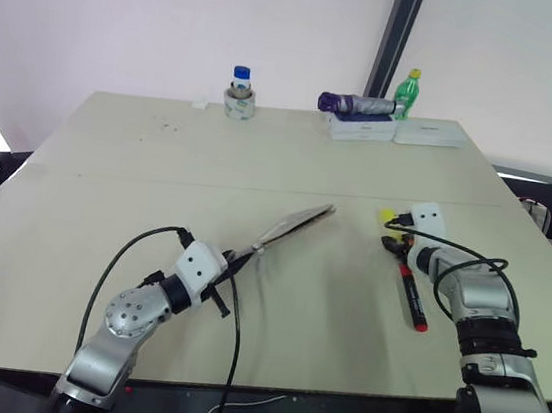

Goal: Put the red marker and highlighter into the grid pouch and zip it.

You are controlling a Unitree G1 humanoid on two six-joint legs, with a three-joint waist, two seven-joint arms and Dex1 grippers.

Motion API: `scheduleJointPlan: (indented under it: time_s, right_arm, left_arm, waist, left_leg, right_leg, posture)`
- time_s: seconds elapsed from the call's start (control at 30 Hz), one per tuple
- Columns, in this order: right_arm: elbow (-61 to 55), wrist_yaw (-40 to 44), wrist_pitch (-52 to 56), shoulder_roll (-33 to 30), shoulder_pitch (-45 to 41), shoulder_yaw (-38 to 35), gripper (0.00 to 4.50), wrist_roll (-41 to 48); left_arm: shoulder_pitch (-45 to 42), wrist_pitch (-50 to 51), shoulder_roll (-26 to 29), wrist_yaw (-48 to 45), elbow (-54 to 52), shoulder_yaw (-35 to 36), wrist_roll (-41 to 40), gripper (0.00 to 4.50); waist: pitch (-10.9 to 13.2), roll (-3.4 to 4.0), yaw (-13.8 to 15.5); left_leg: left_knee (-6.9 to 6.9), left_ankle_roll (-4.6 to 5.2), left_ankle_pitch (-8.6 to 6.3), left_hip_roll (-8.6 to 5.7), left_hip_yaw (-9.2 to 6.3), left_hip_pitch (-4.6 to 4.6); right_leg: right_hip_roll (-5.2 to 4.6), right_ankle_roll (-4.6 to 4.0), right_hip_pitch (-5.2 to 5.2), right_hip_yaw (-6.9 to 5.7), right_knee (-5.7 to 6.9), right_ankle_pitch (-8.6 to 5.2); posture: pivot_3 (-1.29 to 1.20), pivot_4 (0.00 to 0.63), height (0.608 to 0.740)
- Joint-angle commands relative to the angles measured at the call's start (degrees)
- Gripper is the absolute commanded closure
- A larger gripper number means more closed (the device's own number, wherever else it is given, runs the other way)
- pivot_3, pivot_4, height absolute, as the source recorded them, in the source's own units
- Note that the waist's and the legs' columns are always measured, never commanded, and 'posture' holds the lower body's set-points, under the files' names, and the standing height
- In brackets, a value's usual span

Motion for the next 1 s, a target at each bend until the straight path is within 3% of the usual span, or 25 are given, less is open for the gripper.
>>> scheduleJointPlan:
  time_s: [0.03, 0.13, 0.23, 0.4, 0.57, 1.0]
  right_arm:
    - [-4.98, 2.15, -2.22, -2.71, 0.27, 1.33, 3.63, -1.96]
    - [-13.33, 8.16, -3.43, -6.97, 2.81, 3.44, 3.63, -2.19]
    - [-27.44, 18.19, -0.51, -11.90, 7.38, 2.60, 3.63, 3.96]
    - [-42.76, 25.85, 5.44, -15.44, 12.17, 0.42, 3.63, 13.05]
    - [-46.67, 26.24, 7.93, -15.56, 12.34, 1.89, 3.63, 14.87]
    - [-43.75, 25.13, 9.78, -14.16, 9.29, 5.24, 3.63, 14.32]
  left_arm:
    - [-0.57, -0.87, -0.20, 0.86, -1.64, 0.92, -0.07, 4.50]
    - [-1.49, -1.62, 0.02, 1.69, -0.22, 1.47, 0.91, 4.50]
    - [-2.63, -2.87, 0.61, 2.25, 1.53, 1.92, 2.05, 4.50]
    - [-3.62, -4.80, 1.19, 1.45, 3.24, 1.73, 2.49, 4.50]
    - [-4.16, -5.92, 1.33, 0.61, 3.98, 1.10, 2.73, 4.50]
    - [-2.92, -7.93, 2.47, -0.67, 3.18, -0.09, 4.52, 4.50]
  waist:
    - [0.00, 0.00, 0.06]
    - [0.02, 0.03, 0.20]
    - [0.02, 0.03, 0.16]
    - [0.02, 0.02, -0.02]
    - [0.02, 0.02, 0.48]
    - [0.02, 0.02, 1.36]
  left_leg:
    - [0.00, 0.00, 0.00, 0.00, 0.00, 0.00]
    - [0.00, 0.00, 0.00, -0.01, 0.00, -0.04]
    - [-0.01, 0.04, -0.02, 0.00, 0.00, -0.06]
    - [-0.02, 0.32, -0.19, 0.03, -0.02, -0.02]
    - [0.05, 0.33, -0.20, 0.02, -0.03, -0.02]
    - [0.06, 0.35, -0.21, 0.01, -0.02, -0.03]
  right_leg:
    - [0.00, 0.00, 0.00, 0.00, 0.00, 0.00]
    - [0.00, 0.00, -0.03, 0.00, -0.01, 0.00]
    - [0.00, 0.01, -0.03, 0.00, -0.04, 0.00]
    - [0.03, 0.01, 0.00, -0.01, -0.07, 0.00]
    - [0.01, 0.03, 0.04, -0.01, -0.07, 0.02]
    - [-0.01, 0.04, 0.04, -0.01, -0.10, 0.02]
  posture:
    - [0.00, 0.150, 0.740]
    - [0.00, 0.150, 0.740]
    - [0.00, 0.150, 0.740]
    - [0.00, 0.150, 0.740]
    - [0.00, 0.150, 0.740]
    - [0.00, 0.150, 0.740]
